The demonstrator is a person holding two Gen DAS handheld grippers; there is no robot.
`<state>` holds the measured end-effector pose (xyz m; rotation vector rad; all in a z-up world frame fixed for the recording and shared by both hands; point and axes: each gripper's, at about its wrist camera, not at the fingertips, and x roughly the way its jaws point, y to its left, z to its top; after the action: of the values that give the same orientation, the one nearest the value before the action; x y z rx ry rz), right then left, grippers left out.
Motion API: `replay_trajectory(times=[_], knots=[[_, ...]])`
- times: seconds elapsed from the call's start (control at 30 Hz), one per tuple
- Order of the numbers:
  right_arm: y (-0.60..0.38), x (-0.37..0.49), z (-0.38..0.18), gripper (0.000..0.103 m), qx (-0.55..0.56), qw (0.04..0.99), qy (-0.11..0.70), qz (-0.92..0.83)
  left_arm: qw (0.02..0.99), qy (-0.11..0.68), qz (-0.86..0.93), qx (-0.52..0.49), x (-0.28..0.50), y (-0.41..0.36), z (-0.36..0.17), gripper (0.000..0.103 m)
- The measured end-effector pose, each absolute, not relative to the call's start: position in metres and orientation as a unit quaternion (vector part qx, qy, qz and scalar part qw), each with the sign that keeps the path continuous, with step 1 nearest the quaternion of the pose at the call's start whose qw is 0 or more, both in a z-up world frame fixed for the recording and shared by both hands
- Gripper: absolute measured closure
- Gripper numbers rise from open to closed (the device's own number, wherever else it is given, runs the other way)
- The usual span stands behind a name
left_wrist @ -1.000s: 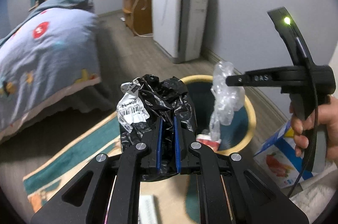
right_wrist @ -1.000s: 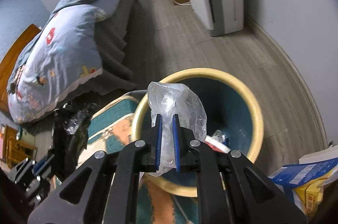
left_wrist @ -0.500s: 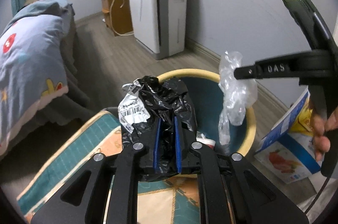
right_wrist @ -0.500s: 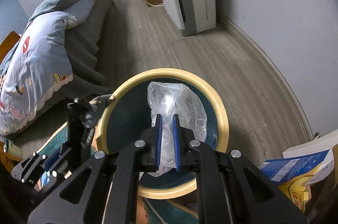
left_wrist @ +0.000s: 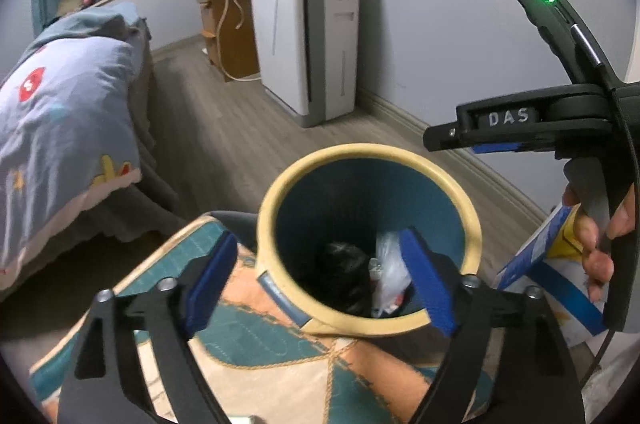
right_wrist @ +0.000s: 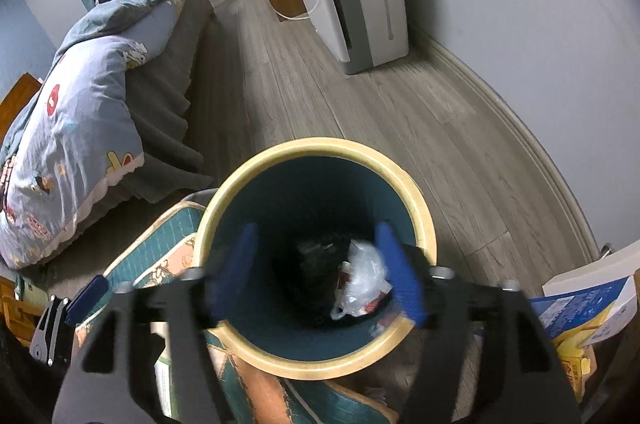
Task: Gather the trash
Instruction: 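Move both open tools back over the remaining trash on the cushion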
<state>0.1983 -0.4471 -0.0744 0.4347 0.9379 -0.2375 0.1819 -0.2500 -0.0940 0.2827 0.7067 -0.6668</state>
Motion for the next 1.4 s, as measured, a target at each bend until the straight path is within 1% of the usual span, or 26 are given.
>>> replay_trajectory(times=[0.03, 0.07, 0.13, 0.17, 0.33, 0.5, 0.6, 0.73, 1.0, 1.17, 1.4], knots=[[-0.446, 0.199, -0.073, 0.019, 0.207, 0.864, 0.445, -0.113, 0.877, 0.338, -0.315, 0.134, 0.181, -0.246, -0.092, 0.015], [-0.445, 0.199, -0.071, 0.012, 0.208, 0.865, 0.442, -0.113, 0.878, 0.337, -0.312, 0.134, 0.181, -0.242, -0.091, 0.014], [-0.443, 0.198, -0.068, 0.008, 0.210, 0.868, 0.436, -0.111, 0.882, 0.337, -0.303, 0.132, 0.179, -0.231, -0.087, 0.013], [-0.441, 0.198, -0.068, 0.007, 0.211, 0.868, 0.436, -0.109, 0.883, 0.336, -0.300, 0.131, 0.179, -0.226, -0.085, 0.013], [-0.428, 0.202, -0.066, 0.006, 0.207, 0.870, 0.438, -0.093, 0.893, 0.335, -0.276, 0.120, 0.173, -0.186, -0.071, 0.013], [-0.418, 0.203, -0.063, 0.006, 0.216, 0.869, 0.437, -0.083, 0.906, 0.334, -0.234, 0.111, 0.168, -0.129, -0.054, 0.012], [-0.401, 0.204, -0.061, 0.006, 0.221, 0.870, 0.437, -0.066, 0.915, 0.340, -0.197, 0.095, 0.166, -0.090, -0.044, 0.011], [-0.363, 0.207, -0.053, 0.006, 0.197, 0.876, 0.440, -0.034, 0.922, 0.348, -0.144, 0.088, 0.156, -0.042, -0.041, 0.010], [-0.269, 0.210, -0.054, 0.006, 0.131, 0.876, 0.462, 0.047, 0.917, 0.389, -0.056, 0.061, 0.140, 0.038, -0.058, 0.010], [-0.224, 0.208, -0.059, 0.006, 0.095, 0.873, 0.472, 0.078, 0.908, 0.417, -0.023, 0.038, 0.143, 0.072, -0.076, 0.010], [-0.172, 0.208, -0.079, 0.006, 0.057, 0.859, 0.497, 0.109, 0.905, 0.423, -0.011, 0.028, 0.149, 0.098, -0.086, 0.010]])
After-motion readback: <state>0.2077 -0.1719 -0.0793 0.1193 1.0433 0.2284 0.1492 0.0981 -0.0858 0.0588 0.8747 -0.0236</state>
